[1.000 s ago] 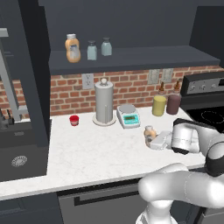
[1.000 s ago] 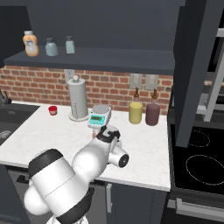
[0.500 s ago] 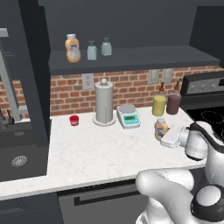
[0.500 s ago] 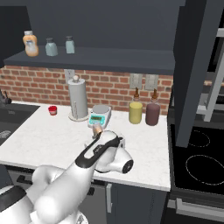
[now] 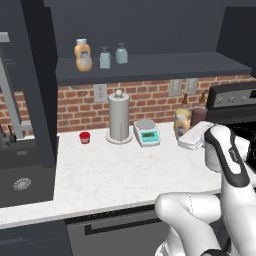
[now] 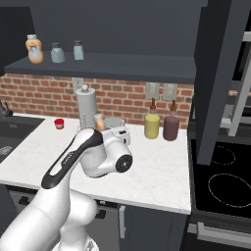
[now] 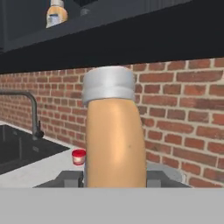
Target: Put the shaker and condiment bottle from the counter next to their counterparts in the cabinet.
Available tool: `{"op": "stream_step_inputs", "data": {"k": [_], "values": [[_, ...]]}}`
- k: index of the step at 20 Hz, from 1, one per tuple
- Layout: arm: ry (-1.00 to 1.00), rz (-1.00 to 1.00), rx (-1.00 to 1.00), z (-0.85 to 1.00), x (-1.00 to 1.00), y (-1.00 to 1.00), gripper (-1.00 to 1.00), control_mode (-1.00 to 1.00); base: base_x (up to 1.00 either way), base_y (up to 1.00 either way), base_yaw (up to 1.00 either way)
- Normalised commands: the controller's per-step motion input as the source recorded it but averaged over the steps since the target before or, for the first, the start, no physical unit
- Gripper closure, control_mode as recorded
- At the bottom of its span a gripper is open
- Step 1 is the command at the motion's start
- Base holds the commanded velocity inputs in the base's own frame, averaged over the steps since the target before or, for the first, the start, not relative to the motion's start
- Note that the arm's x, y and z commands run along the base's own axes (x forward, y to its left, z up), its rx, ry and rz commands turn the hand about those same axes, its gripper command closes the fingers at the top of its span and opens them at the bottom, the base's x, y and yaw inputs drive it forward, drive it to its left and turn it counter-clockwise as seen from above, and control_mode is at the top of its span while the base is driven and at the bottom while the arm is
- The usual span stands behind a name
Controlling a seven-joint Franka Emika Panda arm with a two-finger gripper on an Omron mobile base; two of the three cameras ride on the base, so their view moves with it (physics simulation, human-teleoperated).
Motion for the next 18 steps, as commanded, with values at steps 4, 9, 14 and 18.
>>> {"op": "stream_step_inputs", "data": {"k": [4,9,14,18], "values": [[-0.03,0.06,0.00,1.00,-0.14,0.16,1.00,-1.00,0.00,0.00,0.00],[0.00,0.10,0.00,0.92,-0.01,0.41,1.00,-1.00,0.00,0.00,0.00],[0.00,0.13,0.00,0.85,0.05,0.48,1.00,-1.00,0.00,0.00,0.00],[0.00,0.12,0.00,0.87,0.17,0.50,1.00,-1.00,0.00,0.00,0.00]]}}
